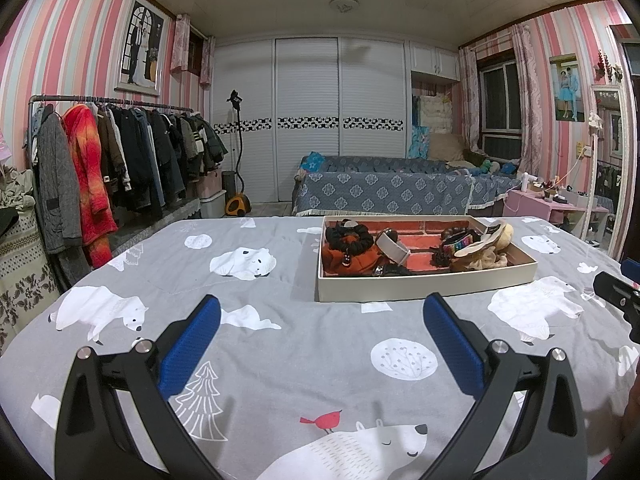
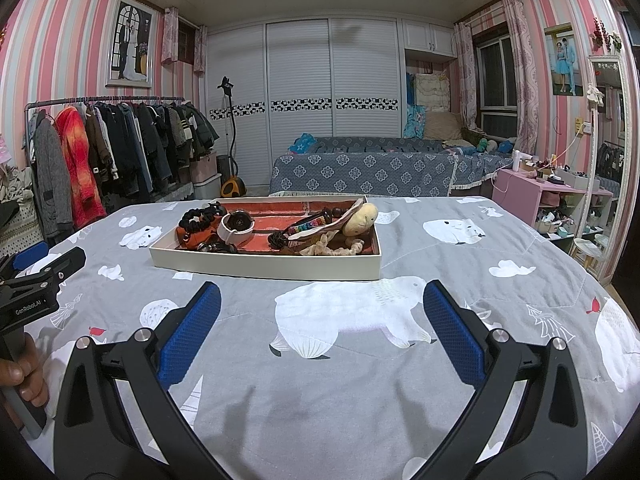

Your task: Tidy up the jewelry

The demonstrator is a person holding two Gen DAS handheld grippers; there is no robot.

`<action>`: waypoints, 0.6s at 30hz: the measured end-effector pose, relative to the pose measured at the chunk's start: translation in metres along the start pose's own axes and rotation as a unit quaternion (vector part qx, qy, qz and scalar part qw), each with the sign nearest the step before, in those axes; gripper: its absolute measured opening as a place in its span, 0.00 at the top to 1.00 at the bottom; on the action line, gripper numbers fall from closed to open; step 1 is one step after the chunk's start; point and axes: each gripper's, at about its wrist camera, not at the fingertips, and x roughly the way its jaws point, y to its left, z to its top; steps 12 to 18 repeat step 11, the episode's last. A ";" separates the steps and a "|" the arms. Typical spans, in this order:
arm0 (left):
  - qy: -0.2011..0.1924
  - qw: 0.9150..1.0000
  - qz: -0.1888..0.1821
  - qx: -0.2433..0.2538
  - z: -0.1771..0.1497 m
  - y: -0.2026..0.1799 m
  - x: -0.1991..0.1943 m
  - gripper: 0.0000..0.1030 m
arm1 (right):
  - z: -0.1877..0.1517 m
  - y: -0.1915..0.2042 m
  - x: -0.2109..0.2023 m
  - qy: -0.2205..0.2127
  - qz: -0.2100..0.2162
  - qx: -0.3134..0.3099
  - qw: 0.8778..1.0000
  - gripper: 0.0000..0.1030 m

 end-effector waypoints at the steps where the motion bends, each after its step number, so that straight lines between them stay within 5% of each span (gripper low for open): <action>1: -0.001 1.000 0.000 0.000 0.000 0.000 0.000 0.04 | 0.000 0.000 0.000 0.000 0.000 0.000 1.000 0.04; 18: 0.000 1.000 -0.001 -0.007 0.001 0.000 -0.001 0.04 | 0.000 0.000 0.000 0.000 0.000 0.000 1.000 0.04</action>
